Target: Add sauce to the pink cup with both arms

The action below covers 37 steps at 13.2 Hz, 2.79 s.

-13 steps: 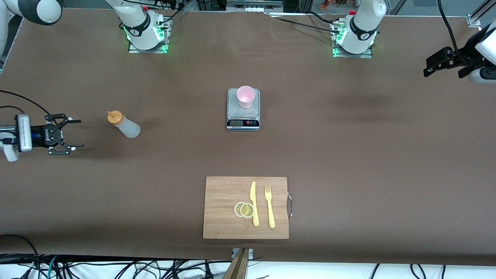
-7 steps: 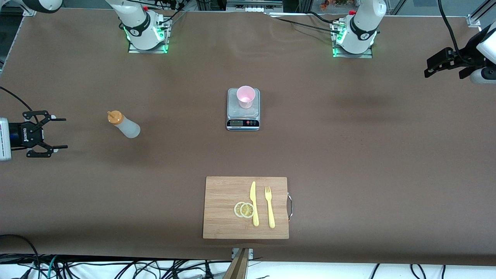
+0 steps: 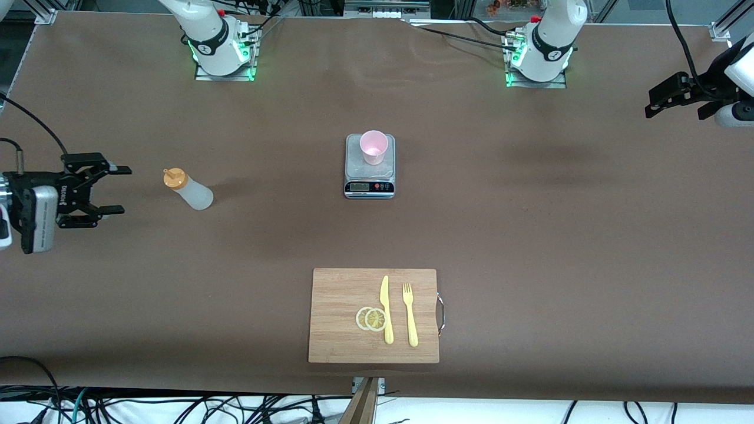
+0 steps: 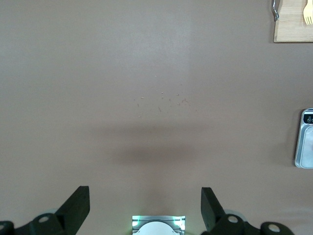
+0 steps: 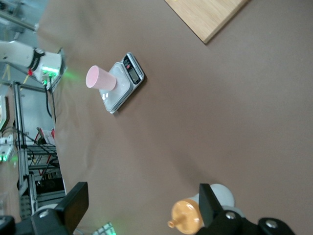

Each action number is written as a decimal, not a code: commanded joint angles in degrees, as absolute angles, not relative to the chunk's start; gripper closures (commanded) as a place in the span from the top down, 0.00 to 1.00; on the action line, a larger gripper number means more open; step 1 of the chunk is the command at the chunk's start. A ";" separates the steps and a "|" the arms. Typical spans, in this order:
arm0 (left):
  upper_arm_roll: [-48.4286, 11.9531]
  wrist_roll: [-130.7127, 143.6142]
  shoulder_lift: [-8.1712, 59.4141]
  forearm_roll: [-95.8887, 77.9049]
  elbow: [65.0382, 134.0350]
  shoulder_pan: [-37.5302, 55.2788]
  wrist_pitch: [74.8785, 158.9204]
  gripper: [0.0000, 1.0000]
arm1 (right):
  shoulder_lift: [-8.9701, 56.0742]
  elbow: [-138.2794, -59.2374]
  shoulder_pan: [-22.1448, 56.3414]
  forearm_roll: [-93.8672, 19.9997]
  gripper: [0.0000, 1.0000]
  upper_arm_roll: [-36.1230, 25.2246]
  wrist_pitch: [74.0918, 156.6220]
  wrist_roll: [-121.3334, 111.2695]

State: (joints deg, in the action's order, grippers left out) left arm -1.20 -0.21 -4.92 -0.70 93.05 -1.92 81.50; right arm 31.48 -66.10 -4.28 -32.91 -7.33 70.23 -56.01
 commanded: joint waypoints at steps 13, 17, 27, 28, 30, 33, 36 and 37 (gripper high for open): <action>-1.67 1.84 -5.89 -0.79 94.92 -2.29 85.43 1.00 | 21.02 -70.81 5.71 -14.97 1.00 -6.86 72.40 -6.84; -1.41 1.93 -5.27 -1.05 93.78 -2.29 85.43 1.00 | 18.82 -73.03 5.27 -8.54 1.00 -7.03 79.78 -19.85; -1.41 2.72 -4.31 -0.70 93.08 -2.29 85.61 1.00 | 6.86 -84.55 1.58 -1.59 1.00 -7.03 83.59 -18.47; -1.49 2.72 -4.31 -0.62 93.16 -2.29 85.61 1.00 | 6.86 -84.55 1.76 -1.06 1.00 -6.94 82.54 -15.76; -1.58 2.72 -4.39 -0.61 93.34 -2.29 85.52 1.00 | 6.42 -85.07 1.85 -1.05 1.00 -5.03 81.21 -12.14; -1.58 2.72 -4.48 -0.61 93.60 -2.29 85.43 1.00 | 5.19 -86.48 1.85 -0.18 1.00 -2.82 81.21 -7.22; -1.58 2.72 -4.57 -0.61 93.78 -2.29 85.34 1.00 | 5.62 -86.22 2.46 -0.26 1.00 -2.64 81.30 -7.12; -1.58 2.72 -4.66 -0.62 93.87 -2.29 85.34 1.00 | 6.32 -85.79 2.55 -0.26 1.00 -2.72 81.21 -7.21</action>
State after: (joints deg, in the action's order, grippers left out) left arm -1.21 2.07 -4.70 -0.70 94.13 -1.92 85.54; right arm 7.23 -84.43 2.35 -1.24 -2.93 81.16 -8.00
